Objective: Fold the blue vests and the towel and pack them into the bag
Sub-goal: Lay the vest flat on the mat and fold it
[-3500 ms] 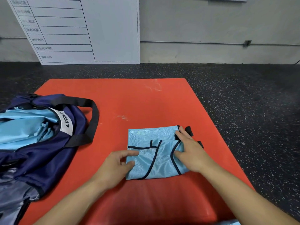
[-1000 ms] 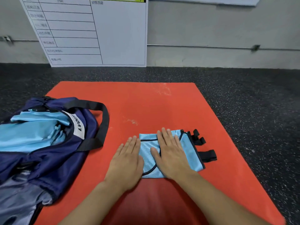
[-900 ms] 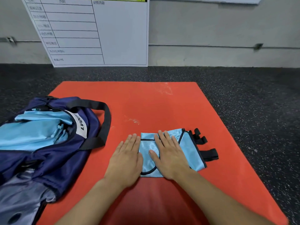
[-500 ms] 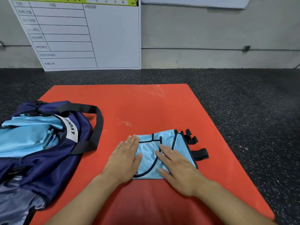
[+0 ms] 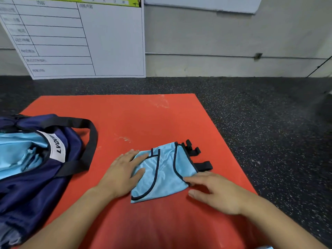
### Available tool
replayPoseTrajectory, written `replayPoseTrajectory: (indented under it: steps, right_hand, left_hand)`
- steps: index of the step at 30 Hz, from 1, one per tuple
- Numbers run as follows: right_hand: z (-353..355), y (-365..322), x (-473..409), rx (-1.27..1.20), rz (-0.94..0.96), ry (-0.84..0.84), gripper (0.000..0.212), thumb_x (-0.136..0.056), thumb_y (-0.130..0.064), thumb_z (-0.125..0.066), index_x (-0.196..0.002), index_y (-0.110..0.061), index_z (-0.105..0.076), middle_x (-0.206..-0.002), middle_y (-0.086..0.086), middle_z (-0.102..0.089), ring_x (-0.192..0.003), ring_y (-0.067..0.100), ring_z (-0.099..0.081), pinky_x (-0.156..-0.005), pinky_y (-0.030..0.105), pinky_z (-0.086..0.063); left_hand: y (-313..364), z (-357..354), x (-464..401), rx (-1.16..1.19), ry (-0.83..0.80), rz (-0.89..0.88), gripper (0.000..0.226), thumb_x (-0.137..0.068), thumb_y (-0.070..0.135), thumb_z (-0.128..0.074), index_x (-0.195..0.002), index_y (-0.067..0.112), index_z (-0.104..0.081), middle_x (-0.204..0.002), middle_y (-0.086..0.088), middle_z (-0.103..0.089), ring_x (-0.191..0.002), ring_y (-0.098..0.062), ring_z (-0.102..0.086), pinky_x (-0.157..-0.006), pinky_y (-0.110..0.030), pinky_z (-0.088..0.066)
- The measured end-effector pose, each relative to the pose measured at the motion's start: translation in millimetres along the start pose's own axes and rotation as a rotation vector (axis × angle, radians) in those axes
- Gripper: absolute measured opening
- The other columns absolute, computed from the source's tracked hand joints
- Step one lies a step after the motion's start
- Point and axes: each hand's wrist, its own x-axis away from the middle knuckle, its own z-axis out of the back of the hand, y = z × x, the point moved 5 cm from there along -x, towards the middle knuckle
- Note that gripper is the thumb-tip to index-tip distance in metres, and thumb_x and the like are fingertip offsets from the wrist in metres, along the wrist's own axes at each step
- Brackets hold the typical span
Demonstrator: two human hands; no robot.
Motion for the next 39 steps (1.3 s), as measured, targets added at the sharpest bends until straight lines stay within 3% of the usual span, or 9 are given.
replayPoseTrajectory:
  steps: [4,7,14,22,28,31,34,36,39]
  right_hand:
    - [8.6,14.3,-14.9,0.087,-0.093,-0.012,0.073,-0.096,-0.066,-0.046,-0.159,-0.029,-0.033,-0.157,-0.009,-0.039,-0.148,0.009,-0.029,-0.119,0.017,-0.016]
    - [8.0,30.6,-33.4,0.091,-0.145,0.019,0.074,-0.101,-0.056,-0.049,-0.162,-0.025,-0.021,-0.168,-0.003,-0.021,-0.155,0.013,-0.013,-0.121,0.018,-0.005]
    - [-3.7,44.9,-53.4,0.232,-0.097,0.198,0.068,-0.104,-0.042,-0.047,-0.163,-0.034,-0.013,-0.171,-0.002,-0.003,-0.158,0.017,0.000,-0.128,0.038,-0.008]
    - [-26.6,8.6,0.6,0.035,0.222,0.152,0.058,-0.096,-0.024,-0.056,-0.149,-0.044,-0.046,-0.165,-0.011,-0.029,-0.153,0.002,-0.019,-0.125,0.026,-0.019]
    - [-36.2,-7.1,23.4,-0.001,0.274,0.224,0.039,-0.101,-0.052,-0.048,-0.132,-0.038,-0.066,-0.150,-0.020,-0.051,-0.146,-0.006,-0.032,-0.119,0.019,-0.028]
    - [-32.8,-12.0,17.3,-0.132,0.238,0.240,0.033,-0.101,-0.049,-0.051,-0.124,-0.036,-0.071,-0.137,-0.023,-0.062,-0.136,-0.008,-0.046,-0.115,0.021,-0.037]
    - [-25.7,-11.5,5.8,-0.284,0.163,0.258,0.022,-0.102,-0.026,-0.062,-0.120,-0.029,-0.072,-0.118,-0.020,-0.072,-0.113,-0.002,-0.064,-0.101,0.025,-0.048]
    - [-20.2,-10.4,-4.0,-0.358,0.110,0.290,0.020,-0.101,-0.023,-0.060,-0.116,-0.031,-0.071,-0.104,-0.013,-0.074,-0.096,0.005,-0.067,-0.091,0.032,-0.051]
    - [-14.9,-12.5,-20.4,-0.483,0.064,0.366,0.024,-0.102,-0.011,-0.059,-0.112,-0.029,-0.071,-0.088,-0.011,-0.070,-0.078,-0.003,-0.056,-0.075,0.022,-0.045]
  left_hand:
    - [-2.3,4.0,10.5,-0.011,0.010,-0.010,0.070,-0.094,0.068,-0.017,-0.154,0.038,-0.038,-0.159,0.003,-0.040,-0.150,-0.014,-0.029,-0.122,-0.033,-0.024]
    - [2.3,9.8,27.1,-0.022,0.034,-0.037,0.070,-0.096,0.065,-0.019,-0.151,0.031,-0.046,-0.153,0.004,-0.047,-0.146,-0.014,-0.036,-0.119,-0.029,-0.027]
    - [26.9,13.2,81.4,-0.060,0.036,-0.164,0.061,-0.103,0.062,-0.024,-0.145,0.028,-0.053,-0.145,0.010,-0.055,-0.139,-0.006,-0.044,-0.114,-0.018,-0.023]
    - [51.2,22.9,121.4,-0.053,0.009,-0.259,0.049,-0.101,0.052,-0.043,-0.141,0.028,-0.057,-0.134,0.016,-0.060,-0.128,-0.005,-0.052,-0.109,-0.020,-0.030]
    - [56.1,30.1,124.2,-0.026,-0.005,-0.277,0.048,-0.094,0.058,-0.051,-0.137,0.038,-0.056,-0.121,0.023,-0.055,-0.119,-0.003,-0.049,-0.102,-0.027,-0.039]
    - [54.2,32.2,119.7,0.068,0.007,-0.257,0.076,-0.081,0.068,-0.065,-0.148,0.041,-0.042,-0.138,0.026,-0.045,-0.132,0.004,-0.038,-0.111,-0.024,-0.032]
    - [56.4,30.8,114.0,0.199,-0.059,-0.216,0.113,-0.067,0.072,-0.077,-0.158,0.045,-0.015,-0.149,0.033,-0.036,-0.142,0.012,-0.022,-0.117,-0.015,-0.019]
    - [54.8,25.7,106.9,0.288,-0.087,-0.171,0.119,-0.068,0.063,-0.082,-0.158,0.047,-0.007,-0.142,0.038,-0.041,-0.138,0.016,-0.027,-0.115,-0.010,-0.019]
    - [48.2,21.5,91.1,0.446,-0.011,-0.051,0.107,-0.081,0.035,-0.083,-0.157,0.046,-0.009,-0.116,0.035,-0.062,-0.120,0.016,-0.048,-0.106,-0.009,-0.033]
